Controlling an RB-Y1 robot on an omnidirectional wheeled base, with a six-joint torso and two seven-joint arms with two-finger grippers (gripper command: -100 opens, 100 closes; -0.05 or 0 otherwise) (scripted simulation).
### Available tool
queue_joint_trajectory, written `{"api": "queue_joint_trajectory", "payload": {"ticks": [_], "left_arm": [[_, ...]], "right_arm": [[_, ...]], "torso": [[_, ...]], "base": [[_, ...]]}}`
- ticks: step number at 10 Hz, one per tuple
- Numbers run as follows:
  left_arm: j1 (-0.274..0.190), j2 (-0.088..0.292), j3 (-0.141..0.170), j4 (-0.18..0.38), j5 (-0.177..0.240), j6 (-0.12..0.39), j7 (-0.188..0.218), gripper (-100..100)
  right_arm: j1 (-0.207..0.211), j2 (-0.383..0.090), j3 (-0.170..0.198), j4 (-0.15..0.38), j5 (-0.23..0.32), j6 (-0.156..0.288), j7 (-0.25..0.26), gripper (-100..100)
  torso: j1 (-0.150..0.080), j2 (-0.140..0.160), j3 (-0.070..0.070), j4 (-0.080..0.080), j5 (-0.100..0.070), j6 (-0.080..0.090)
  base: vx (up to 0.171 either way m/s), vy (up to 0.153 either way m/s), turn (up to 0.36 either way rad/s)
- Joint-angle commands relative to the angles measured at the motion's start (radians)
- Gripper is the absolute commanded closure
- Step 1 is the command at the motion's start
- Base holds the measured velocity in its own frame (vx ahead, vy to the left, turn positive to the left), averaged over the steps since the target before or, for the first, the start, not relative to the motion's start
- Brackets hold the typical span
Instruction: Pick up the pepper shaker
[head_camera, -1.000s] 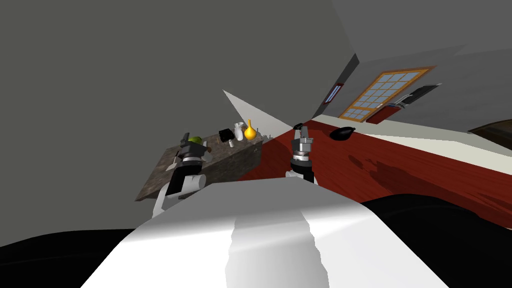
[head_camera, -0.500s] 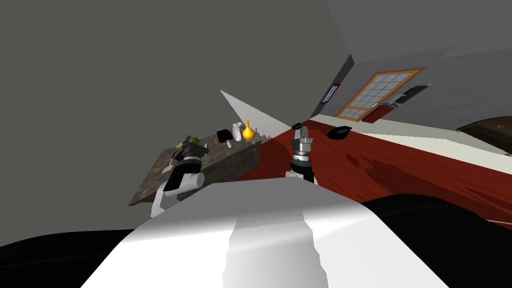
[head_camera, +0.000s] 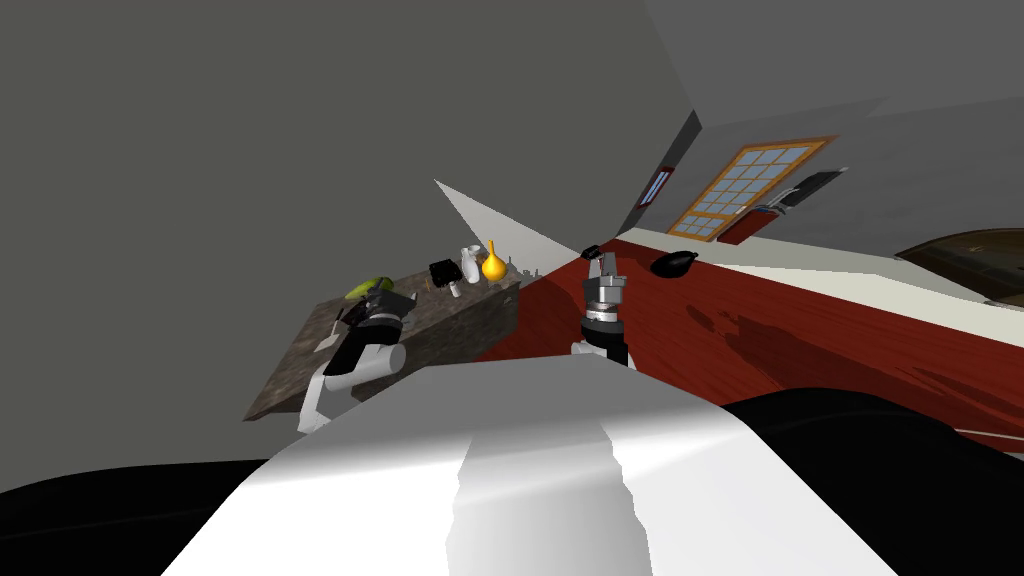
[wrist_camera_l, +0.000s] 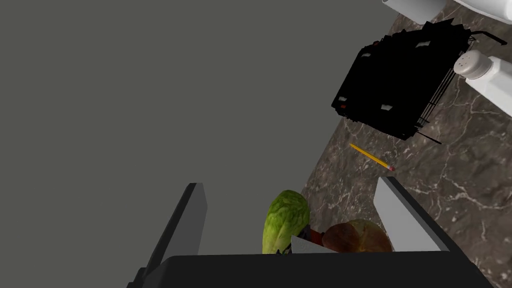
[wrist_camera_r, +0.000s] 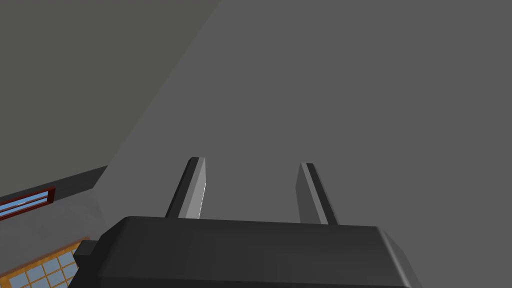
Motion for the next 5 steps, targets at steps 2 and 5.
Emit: {"api": "queue_joint_trajectory", "payload": {"ticks": [2, 5], "left_arm": [[-0.016, 0.005, 0.012, 0.018, 0.016, 0.071, 0.047, -100], [-0.034, 0.010, 0.023, 0.032, 0.031, 0.162, 0.088, -100]], "right_arm": [[0.000, 0.000, 0.000, 0.000, 0.000, 0.000, 0.000, 0], [0.000, 0.000, 0.000, 0.000, 0.000, 0.000, 0.000, 0]], "torso": [[0.000, 0.000, 0.000, 0.000, 0.000, 0.000], [0.000, 0.000, 0.000, 0.000, 0.000, 0.000]], "base": [[0.006, -0.012, -0.019], [0.016, -0.014, -0.035]]}}
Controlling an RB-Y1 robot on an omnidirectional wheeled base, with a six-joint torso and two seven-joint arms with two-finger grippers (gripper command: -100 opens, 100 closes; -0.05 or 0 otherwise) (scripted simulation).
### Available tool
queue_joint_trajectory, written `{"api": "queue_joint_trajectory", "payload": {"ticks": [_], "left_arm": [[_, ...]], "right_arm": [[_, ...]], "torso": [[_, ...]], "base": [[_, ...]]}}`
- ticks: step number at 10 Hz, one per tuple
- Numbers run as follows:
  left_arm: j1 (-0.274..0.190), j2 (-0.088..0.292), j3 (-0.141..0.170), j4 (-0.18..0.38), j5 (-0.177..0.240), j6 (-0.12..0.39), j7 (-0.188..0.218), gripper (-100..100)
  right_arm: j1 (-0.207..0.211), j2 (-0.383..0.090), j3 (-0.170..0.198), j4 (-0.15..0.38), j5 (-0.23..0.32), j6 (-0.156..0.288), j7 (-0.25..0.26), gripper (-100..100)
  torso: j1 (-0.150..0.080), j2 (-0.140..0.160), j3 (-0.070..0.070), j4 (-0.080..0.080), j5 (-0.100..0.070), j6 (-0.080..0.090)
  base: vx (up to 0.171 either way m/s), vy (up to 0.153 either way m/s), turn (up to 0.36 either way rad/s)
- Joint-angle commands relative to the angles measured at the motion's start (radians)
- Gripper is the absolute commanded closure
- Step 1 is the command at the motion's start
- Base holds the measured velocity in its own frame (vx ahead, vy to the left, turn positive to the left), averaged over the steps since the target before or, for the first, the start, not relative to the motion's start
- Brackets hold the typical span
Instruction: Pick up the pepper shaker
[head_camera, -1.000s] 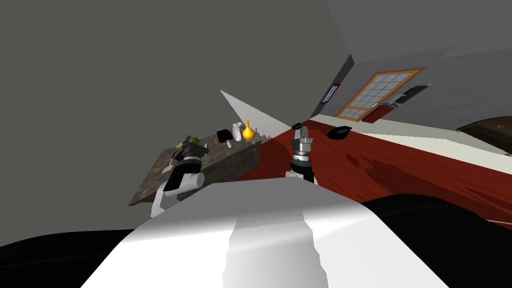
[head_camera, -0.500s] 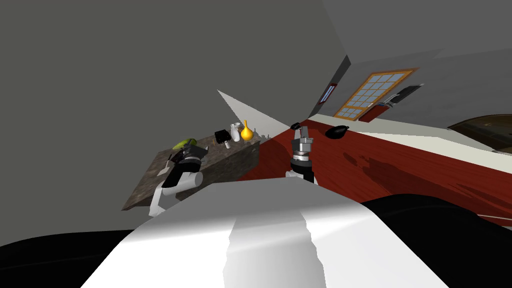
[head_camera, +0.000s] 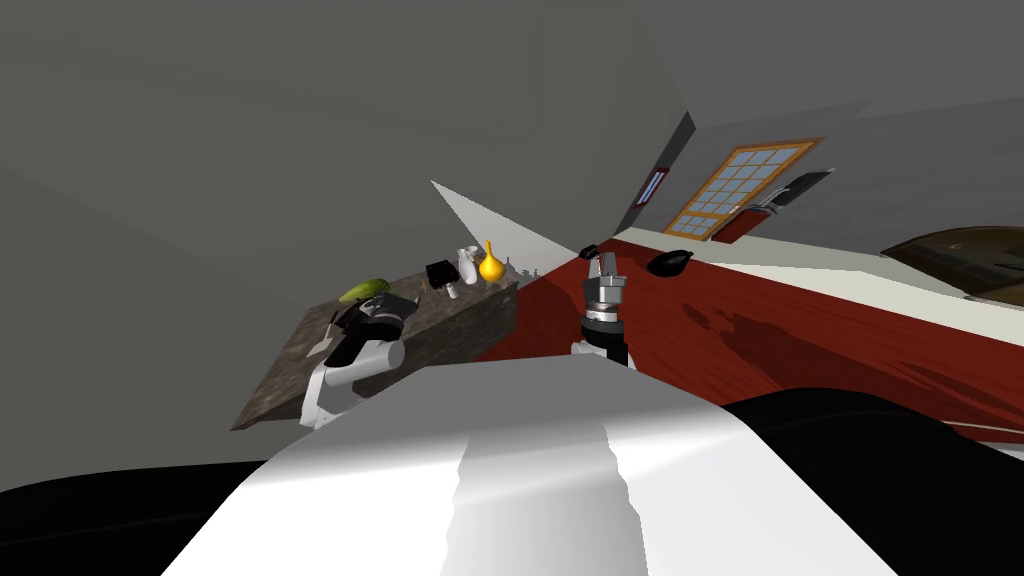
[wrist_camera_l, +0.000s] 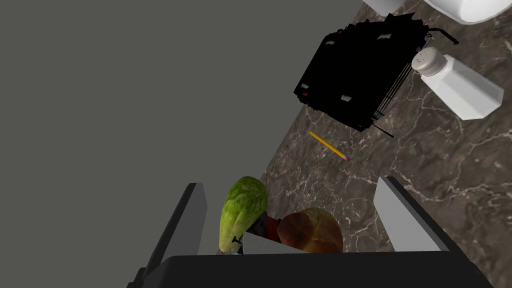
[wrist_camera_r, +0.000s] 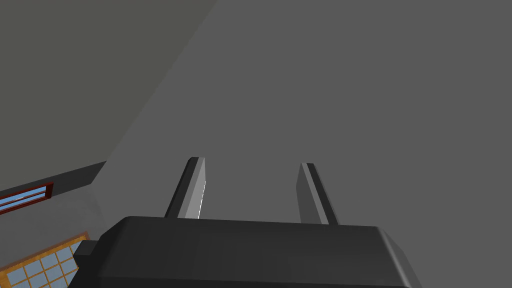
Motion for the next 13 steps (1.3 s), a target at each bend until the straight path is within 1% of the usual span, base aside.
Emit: {"api": "queue_joint_trajectory", "payload": {"ticks": [1, 2, 3, 5, 6, 7, 8, 10, 11, 12, 13], "left_arm": [[-0.017, 0.008, 0.012, 0.021, 0.020, 0.050, 0.047, -100], [-0.017, 0.008, 0.012, 0.021, 0.020, 0.082, 0.047, -100], [-0.038, 0.014, 0.022, 0.038, 0.035, 0.110, 0.088, -100], [-0.038, 0.014, 0.022, 0.038, 0.035, 0.155, 0.088, -100], [-0.060, 0.020, 0.031, 0.056, 0.050, 0.188, 0.128, -100], [-0.060, 0.020, 0.031, 0.056, 0.050, 0.216, 0.128, -100], [-0.083, 0.027, 0.039, 0.075, 0.065, 0.246, 0.168, -100], [-0.083, 0.027, 0.039, 0.075, 0.065, 0.289, 0.168, -100], [-0.107, 0.033, 0.046, 0.095, 0.080, 0.324, 0.207, -100], [-0.107, 0.033, 0.046, 0.095, 0.080, 0.352, 0.207, -100], [-0.132, 0.040, 0.053, 0.116, 0.094, 0.381, 0.245, -100]], "right_arm": [[0.000, 0.000, 0.000, 0.000, 0.000, 0.000, 0.000, 0], [0.000, 0.000, 0.000, 0.000, 0.000, 0.000, 0.000, 0], [0.000, 0.000, 0.000, 0.000, 0.000, 0.000, 0.000, 0], [0.000, 0.000, 0.000, 0.000, 0.000, 0.000, 0.000, 0], [0.000, 0.000, 0.000, 0.000, 0.000, 0.000, 0.000, 0], [0.000, 0.000, 0.000, 0.000, 0.000, 0.000, 0.000, 0], [0.000, 0.000, 0.000, 0.000, 0.000, 0.000, 0.000, 0], [0.000, 0.000, 0.000, 0.000, 0.000, 0.000, 0.000, 0], [0.000, 0.000, 0.000, 0.000, 0.000, 0.000, 0.000, 0], [0.000, 0.000, 0.000, 0.000, 0.000, 0.000, 0.000, 0], [0.000, 0.000, 0.000, 0.000, 0.000, 0.000, 0.000, 0]], "torso": [[0.000, 0.000, 0.000, 0.000, 0.000, 0.000], [0.000, 0.000, 0.000, 0.000, 0.000, 0.000], [0.000, 0.000, 0.000, 0.000, 0.000, 0.000], [0.000, 0.000, 0.000, 0.000, 0.000, 0.000], [0.001, 0.000, 0.000, 0.000, 0.000, 0.000], [0.001, 0.000, 0.000, 0.000, 0.000, 0.000], [0.001, 0.000, 0.000, 0.000, 0.000, 0.000], [0.001, -0.001, 0.000, 0.000, 0.000, 0.000], [0.001, 0.000, 0.000, 0.000, 0.000, 0.000], [0.001, 0.000, 0.000, 0.000, 0.000, 0.000], [0.001, 0.000, 0.000, 0.000, 0.000, 0.000]], "base": [[0.017, -0.017, -0.048], [0.019, -0.014, -0.023], [0.024, -0.018, -0.032], [0.015, -0.006, -0.015], [0.016, -0.007, -0.043], [0.019, -0.006, -0.031], [0.033, -0.007, -0.039], [0.019, -0.003, -0.010], [0.020, -0.003, -0.041], [0.022, 0.000, -0.026], [0.035, 0.002, -0.032]]}}
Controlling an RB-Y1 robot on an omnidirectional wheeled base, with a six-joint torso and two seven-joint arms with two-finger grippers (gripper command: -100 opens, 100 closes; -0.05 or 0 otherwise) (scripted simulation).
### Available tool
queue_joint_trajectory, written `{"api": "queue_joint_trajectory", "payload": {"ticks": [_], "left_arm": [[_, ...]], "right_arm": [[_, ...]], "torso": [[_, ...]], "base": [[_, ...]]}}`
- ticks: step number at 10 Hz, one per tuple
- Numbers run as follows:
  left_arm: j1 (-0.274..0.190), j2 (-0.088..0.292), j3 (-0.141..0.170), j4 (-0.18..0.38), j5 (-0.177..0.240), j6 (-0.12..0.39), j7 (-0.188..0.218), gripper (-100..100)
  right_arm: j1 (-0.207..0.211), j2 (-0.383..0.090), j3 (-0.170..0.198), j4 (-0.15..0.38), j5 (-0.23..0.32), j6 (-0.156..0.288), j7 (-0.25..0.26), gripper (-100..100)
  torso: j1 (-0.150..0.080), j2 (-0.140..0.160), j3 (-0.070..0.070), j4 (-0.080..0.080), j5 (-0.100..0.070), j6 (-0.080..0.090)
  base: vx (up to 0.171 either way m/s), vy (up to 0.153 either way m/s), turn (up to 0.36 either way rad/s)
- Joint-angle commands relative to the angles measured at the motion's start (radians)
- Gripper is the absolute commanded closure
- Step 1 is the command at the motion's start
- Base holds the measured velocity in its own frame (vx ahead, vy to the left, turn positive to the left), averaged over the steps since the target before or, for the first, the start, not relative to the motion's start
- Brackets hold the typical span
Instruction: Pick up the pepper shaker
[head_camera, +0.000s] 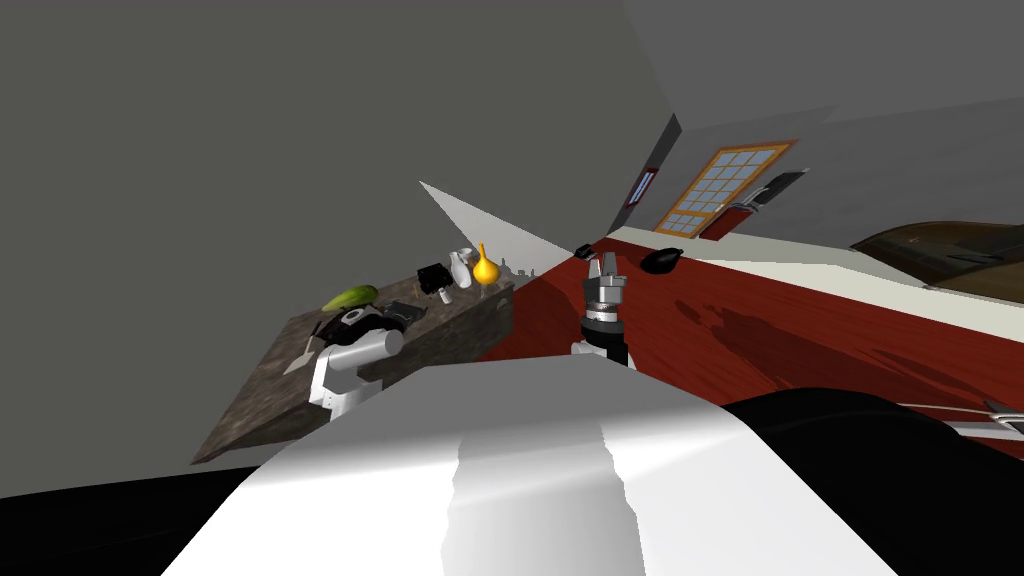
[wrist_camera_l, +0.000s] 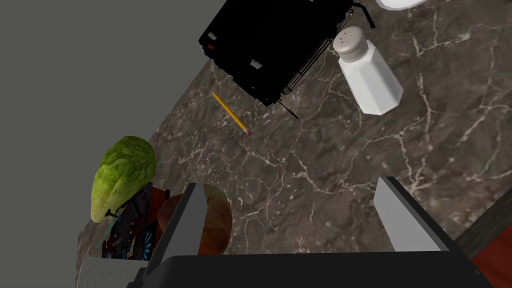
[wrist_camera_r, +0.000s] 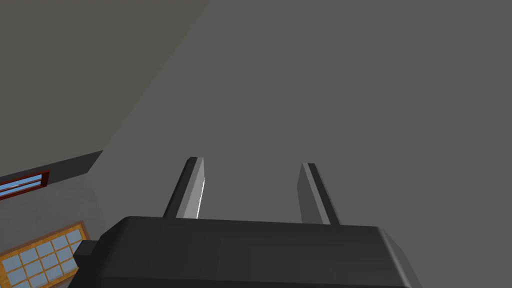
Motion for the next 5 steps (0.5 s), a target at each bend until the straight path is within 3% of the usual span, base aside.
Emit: {"api": "queue_joint_trajectory", "payload": {"ticks": [1, 2, 3, 4, 5], "left_arm": [[-0.014, 0.004, 0.004, 0.007, 0.007, 0.050, 0.023, -100], [-0.014, 0.004, 0.004, 0.007, 0.007, 0.065, 0.023, -100], [-0.040, 0.011, 0.010, 0.028, 0.021, 0.102, 0.060, -100], [-0.040, 0.011, 0.010, 0.028, 0.021, 0.127, 0.060, -100], [-0.066, 0.018, 0.015, 0.049, 0.035, 0.154, 0.096, -100]], "right_arm": [[0.000, 0.000, 0.000, 0.000, 0.000, 0.000, 0.000, 0], [0.000, 0.000, 0.000, 0.000, 0.000, 0.000, 0.000, 0], [0.000, 0.000, 0.000, 0.000, 0.000, 0.000, 0.000, 0], [0.000, 0.000, 0.000, 0.000, 0.000, 0.000, 0.000, 0], [0.000, 0.000, 0.000, 0.000, 0.000, 0.000, 0.000, 0]], "torso": [[0.000, 0.000, 0.000, 0.000, 0.000, 0.000], [0.000, 0.000, 0.000, 0.000, 0.000, 0.000], [0.000, 0.001, 0.001, 0.000, 0.000, 0.000], [0.000, 0.001, 0.000, 0.000, 0.000, 0.000], [0.000, 0.001, 0.000, 0.000, 0.000, 0.000]], "base": [[0.031, 0.002, -0.023], [0.011, 0.000, -0.001], [0.023, 0.006, -0.039], [0.025, 0.005, -0.025], [0.038, 0.001, -0.033]]}}
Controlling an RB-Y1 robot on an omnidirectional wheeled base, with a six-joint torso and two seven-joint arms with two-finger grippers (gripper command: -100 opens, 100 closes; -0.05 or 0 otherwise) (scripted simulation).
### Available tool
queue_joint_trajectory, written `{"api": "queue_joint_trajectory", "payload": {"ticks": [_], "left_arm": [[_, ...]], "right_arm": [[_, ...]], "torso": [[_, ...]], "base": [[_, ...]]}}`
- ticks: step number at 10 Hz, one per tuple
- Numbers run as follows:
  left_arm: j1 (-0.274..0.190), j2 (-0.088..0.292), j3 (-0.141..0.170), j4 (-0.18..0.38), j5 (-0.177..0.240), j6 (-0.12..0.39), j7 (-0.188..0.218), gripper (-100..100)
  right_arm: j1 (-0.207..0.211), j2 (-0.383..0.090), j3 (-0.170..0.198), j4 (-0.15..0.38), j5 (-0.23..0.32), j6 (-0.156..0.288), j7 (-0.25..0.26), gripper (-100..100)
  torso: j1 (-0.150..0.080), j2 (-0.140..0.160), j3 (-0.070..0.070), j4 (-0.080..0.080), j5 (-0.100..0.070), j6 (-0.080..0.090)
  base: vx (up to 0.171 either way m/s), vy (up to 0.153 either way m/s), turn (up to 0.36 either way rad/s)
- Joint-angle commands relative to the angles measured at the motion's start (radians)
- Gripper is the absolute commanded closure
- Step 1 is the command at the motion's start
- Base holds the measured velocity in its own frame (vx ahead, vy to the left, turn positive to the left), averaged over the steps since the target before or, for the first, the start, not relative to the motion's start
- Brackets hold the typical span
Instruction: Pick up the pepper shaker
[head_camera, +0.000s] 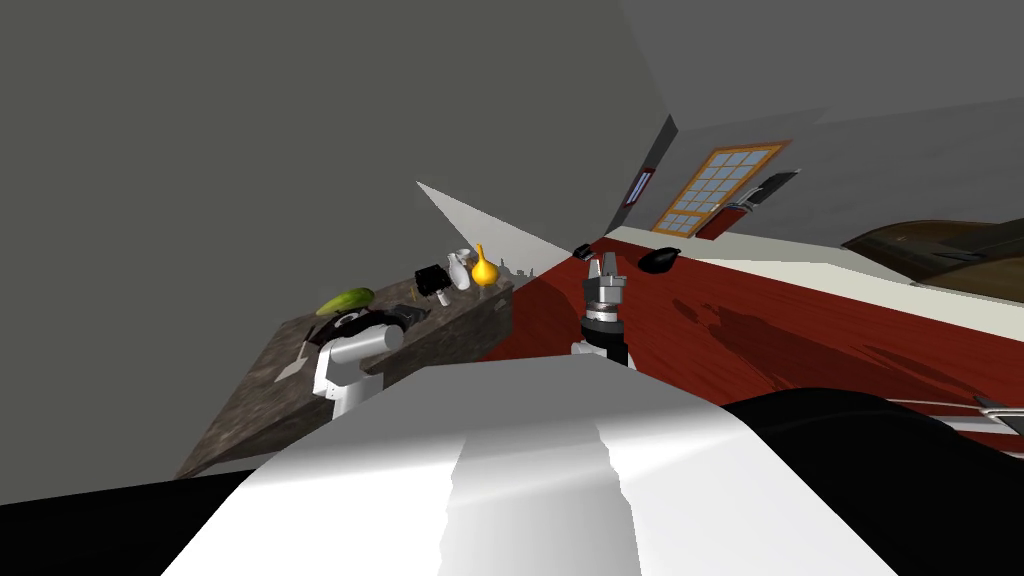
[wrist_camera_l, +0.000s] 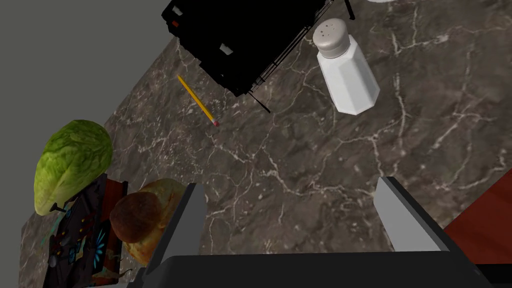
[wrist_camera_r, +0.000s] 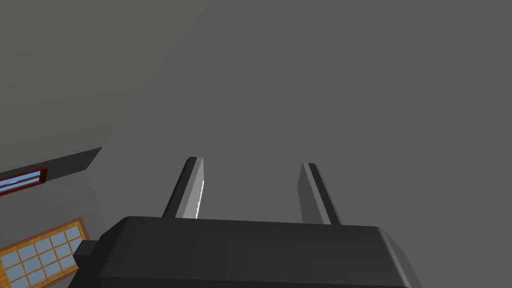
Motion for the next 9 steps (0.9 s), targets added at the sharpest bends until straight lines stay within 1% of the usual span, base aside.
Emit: {"api": "queue_joint_trajectory", "payload": {"ticks": [1, 2, 3, 4, 5, 6, 7, 8, 9], "left_arm": [[-0.014, 0.005, 0.003, 0.013, 0.008, 0.050, 0.021, -100], [-0.040, 0.012, 0.008, 0.035, 0.021, 0.079, 0.055, -100], [-0.040, 0.012, 0.008, 0.035, 0.021, 0.111, 0.055, -100], [-0.067, 0.018, 0.011, 0.056, 0.034, 0.139, 0.088, -100], [-0.067, 0.018, 0.011, 0.056, 0.034, 0.168, 0.088, -100], [-0.093, 0.025, 0.014, 0.077, 0.046, 0.195, 0.119, -100], [-0.093, 0.025, 0.014, 0.077, 0.046, 0.223, 0.119, -100], [-0.118, 0.031, 0.016, 0.098, 0.058, 0.254, 0.148, -100], [-0.118, 0.031, 0.016, 0.098, 0.058, 0.276, 0.148, -100]], "right_arm": [[0.000, 0.000, 0.000, 0.000, 0.000, 0.000, 0.000, 0], [0.000, 0.000, 0.000, 0.000, 0.000, 0.000, 0.000, 0], [0.000, 0.000, 0.000, 0.000, 0.000, 0.000, 0.000, 0], [0.000, 0.000, 0.000, 0.000, 0.000, 0.000, 0.000, 0], [0.000, 0.000, 0.000, 0.000, 0.000, 0.000, 0.000, 0], [0.000, 0.000, 0.000, 0.000, 0.000, 0.000, 0.000, 0], [0.000, 0.000, 0.000, 0.000, 0.000, 0.000, 0.000, 0], [0.000, 0.000, 0.000, 0.000, 0.000, 0.000, 0.000, 0], [0.000, 0.000, 0.000, 0.000, 0.000, 0.000, 0.000, 0]], "torso": [[0.000, 0.000, 0.000, 0.000, 0.000, 0.000], [0.000, 0.000, 0.000, 0.000, 0.000, 0.000], [0.000, 0.000, 0.000, 0.000, 0.000, 0.000], [0.000, 0.000, 0.000, 0.000, 0.000, 0.000], [0.000, 0.000, 0.000, 0.000, 0.000, 0.000], [0.000, 0.000, 0.000, 0.000, 0.000, 0.000], [0.000, 0.000, 0.000, 0.000, 0.000, 0.000], [0.000, 0.000, 0.000, 0.000, 0.000, 0.000], [0.000, 0.000, 0.000, 0.000, 0.000, 0.000]], "base": [[0.034, 0.003, -0.018], [0.037, 0.008, -0.038], [0.032, 0.006, -0.020], [0.039, 0.006, -0.029], [0.034, 0.010, -0.021], [0.042, 0.010, -0.029], [0.035, 0.010, -0.018], [0.041, 0.009, -0.028], [0.035, 0.009, -0.016]]}}
